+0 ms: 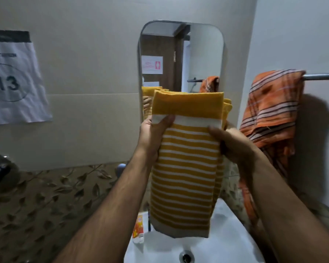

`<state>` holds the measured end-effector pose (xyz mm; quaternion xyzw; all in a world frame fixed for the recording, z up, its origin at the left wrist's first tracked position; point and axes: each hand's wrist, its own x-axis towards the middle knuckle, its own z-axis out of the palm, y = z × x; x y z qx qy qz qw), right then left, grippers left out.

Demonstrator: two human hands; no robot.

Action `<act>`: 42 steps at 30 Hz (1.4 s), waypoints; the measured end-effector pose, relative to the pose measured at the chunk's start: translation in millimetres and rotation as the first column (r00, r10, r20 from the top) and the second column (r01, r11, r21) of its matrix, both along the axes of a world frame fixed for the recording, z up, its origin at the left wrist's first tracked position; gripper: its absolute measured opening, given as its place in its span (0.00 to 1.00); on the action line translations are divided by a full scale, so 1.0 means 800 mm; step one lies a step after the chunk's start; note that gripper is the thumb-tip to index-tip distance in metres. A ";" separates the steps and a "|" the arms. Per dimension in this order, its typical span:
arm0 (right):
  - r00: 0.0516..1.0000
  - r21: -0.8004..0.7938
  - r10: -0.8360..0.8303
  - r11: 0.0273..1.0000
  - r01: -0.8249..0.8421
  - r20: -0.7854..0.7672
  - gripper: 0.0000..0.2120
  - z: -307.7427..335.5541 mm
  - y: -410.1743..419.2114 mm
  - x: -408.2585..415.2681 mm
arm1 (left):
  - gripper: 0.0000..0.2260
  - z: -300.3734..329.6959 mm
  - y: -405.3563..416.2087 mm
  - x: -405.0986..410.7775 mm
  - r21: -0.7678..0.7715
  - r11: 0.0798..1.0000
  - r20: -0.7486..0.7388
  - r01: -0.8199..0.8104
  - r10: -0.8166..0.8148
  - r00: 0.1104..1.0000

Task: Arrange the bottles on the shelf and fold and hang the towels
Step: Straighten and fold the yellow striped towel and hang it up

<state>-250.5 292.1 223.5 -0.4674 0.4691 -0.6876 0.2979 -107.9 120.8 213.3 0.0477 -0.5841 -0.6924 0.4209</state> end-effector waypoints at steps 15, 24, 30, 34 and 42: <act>0.615 -0.341 -0.786 0.594 0.728 -0.056 0.11 0.060 0.114 0.024 | 0.25 0.046 0.084 -0.113 -0.151 0.869 -0.036 0.471 -0.481 0.876; 0.054 -0.511 -0.980 0.147 0.847 -0.191 0.10 0.167 0.206 -0.023 | 0.16 0.130 0.185 -0.202 -0.288 0.892 -0.139 0.348 -0.399 0.907; -0.433 -0.641 -0.850 -0.157 0.751 -0.300 0.13 0.230 0.280 -0.040 | 0.12 0.187 0.270 -0.261 -0.474 0.878 -0.234 0.069 -0.201 0.951; -0.604 -0.625 -0.701 -0.287 0.726 -0.380 0.17 0.243 0.324 -0.060 | 0.15 0.204 0.317 -0.294 -0.519 0.854 -0.241 0.040 -0.191 0.952; -0.683 -0.505 -0.408 -0.466 0.727 -0.606 0.20 0.238 0.355 -0.097 | 0.31 0.218 0.352 -0.345 -0.705 0.702 -0.164 -0.099 -0.025 0.986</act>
